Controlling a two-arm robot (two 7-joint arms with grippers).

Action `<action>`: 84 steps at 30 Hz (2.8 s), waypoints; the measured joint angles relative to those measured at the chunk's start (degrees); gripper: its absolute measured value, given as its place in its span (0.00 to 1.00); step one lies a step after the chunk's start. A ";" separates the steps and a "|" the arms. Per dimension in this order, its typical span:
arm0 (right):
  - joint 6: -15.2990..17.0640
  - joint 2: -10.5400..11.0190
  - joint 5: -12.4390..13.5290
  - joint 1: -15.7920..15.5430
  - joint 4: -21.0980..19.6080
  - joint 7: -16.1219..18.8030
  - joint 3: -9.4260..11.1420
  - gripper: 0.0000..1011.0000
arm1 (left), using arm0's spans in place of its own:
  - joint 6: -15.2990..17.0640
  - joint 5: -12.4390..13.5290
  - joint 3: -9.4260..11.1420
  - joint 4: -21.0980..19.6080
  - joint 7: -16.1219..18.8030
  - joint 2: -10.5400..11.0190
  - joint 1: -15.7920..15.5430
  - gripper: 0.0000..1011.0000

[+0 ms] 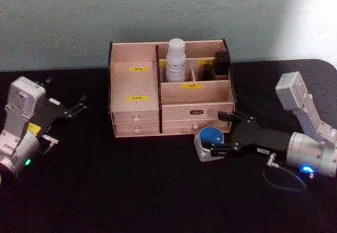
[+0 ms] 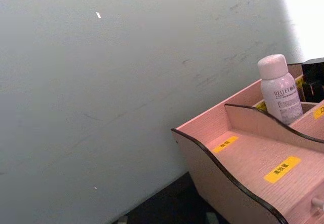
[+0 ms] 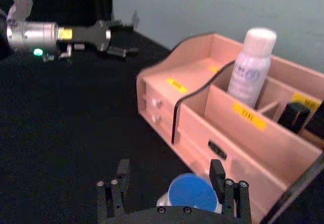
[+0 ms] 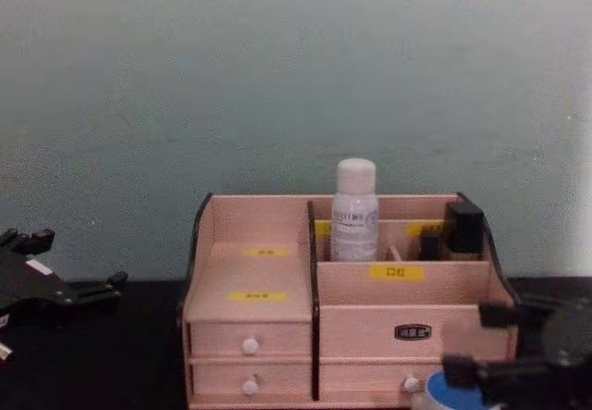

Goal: Pick up the facial cleanser and watermelon frost from the table and place them into the tiered storage box.

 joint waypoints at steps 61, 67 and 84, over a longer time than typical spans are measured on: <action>6.66 -2.86 -2.02 3.85 6.70 -3.97 -3.66 0.99 | 0.00 0.00 0.00 0.00 0.00 0.00 0.00 0.99; 6.72 -3.36 -2.20 4.44 7.48 -3.78 -4.04 0.99 | 0.00 0.00 0.00 0.00 0.00 0.00 0.00 0.99; 6.99 -3.62 -2.48 4.75 7.91 -3.77 -4.33 0.99 | 0.00 0.00 0.00 0.00 0.00 0.00 0.00 0.99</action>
